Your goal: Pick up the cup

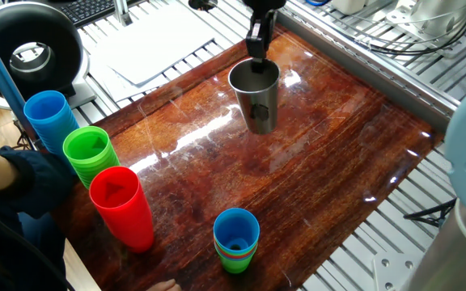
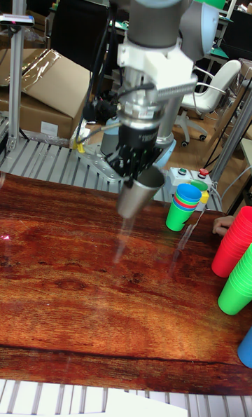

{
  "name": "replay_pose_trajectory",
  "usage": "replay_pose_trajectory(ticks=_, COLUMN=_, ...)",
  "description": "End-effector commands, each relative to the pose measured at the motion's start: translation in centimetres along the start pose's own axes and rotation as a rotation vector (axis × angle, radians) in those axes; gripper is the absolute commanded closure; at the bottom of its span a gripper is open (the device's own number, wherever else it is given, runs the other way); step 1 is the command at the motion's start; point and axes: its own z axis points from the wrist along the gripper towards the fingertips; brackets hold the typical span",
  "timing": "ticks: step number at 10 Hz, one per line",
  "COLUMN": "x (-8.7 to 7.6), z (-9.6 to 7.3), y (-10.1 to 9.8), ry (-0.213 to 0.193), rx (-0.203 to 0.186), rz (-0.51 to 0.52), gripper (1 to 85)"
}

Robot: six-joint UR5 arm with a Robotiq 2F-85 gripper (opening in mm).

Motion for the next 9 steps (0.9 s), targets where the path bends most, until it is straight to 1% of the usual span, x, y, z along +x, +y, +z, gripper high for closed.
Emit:
replay_pose_trajectory(ticks=1, x=0.39, z=-0.91, y=1.43, ry=-0.029, rx=-0.031, rz=0.018, gripper=84.3)
replay_pose_trajectory(ticks=3, x=-0.11, z=-0.84, y=2.04, ry=-0.046, rx=-0.053, rz=0.019, gripper=84.3)
replay_pose_trajectory(ticks=9, x=0.5, z=-0.2, y=1.51, ry=-0.062, rx=-0.063, rz=-0.008, gripper=84.3)
